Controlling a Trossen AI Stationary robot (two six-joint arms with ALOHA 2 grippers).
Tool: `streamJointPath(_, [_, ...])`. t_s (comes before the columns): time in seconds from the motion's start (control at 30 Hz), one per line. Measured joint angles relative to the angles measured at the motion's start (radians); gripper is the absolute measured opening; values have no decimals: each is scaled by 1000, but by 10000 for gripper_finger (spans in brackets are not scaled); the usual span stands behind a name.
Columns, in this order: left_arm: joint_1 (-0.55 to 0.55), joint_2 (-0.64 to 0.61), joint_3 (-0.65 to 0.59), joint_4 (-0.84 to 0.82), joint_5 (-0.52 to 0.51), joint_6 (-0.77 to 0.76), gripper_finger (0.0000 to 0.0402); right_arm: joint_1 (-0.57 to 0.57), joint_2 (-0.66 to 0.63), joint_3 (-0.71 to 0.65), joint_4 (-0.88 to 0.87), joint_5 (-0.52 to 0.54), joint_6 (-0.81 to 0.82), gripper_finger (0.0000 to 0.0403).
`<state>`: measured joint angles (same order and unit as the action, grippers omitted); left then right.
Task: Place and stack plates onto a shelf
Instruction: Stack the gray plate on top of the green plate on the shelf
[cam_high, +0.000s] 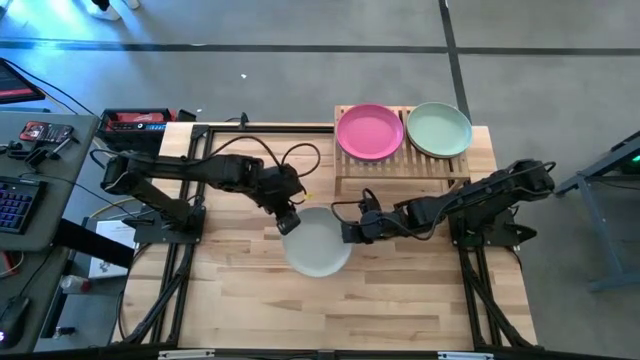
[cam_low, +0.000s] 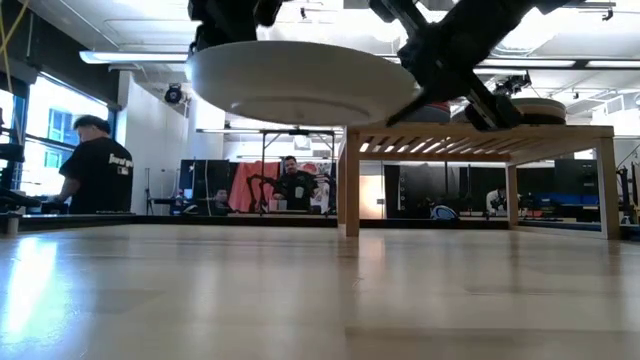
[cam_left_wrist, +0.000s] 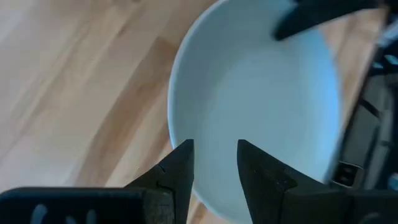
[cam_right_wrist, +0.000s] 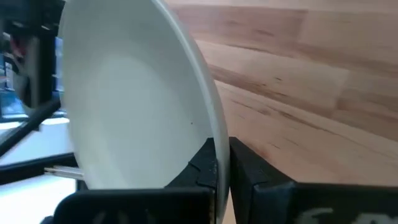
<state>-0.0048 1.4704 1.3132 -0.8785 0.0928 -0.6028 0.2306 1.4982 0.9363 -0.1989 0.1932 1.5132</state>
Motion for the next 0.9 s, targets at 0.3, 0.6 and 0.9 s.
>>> streamJointPath(0.3, [-2, -1, 85, -68, 25, 67, 110, 0, -46, 0, -105, -47, 1, 0])
streamJointPath(0.6, [36, -1, 149, -68, -61, 163, 110, 0, -205, 0, -314, -47, -1, 0])
streamJointPath(0.9, [127, -1, 175, -65, -137, 267, 110, -51, -471, 0, -573, 53, -3, 0])
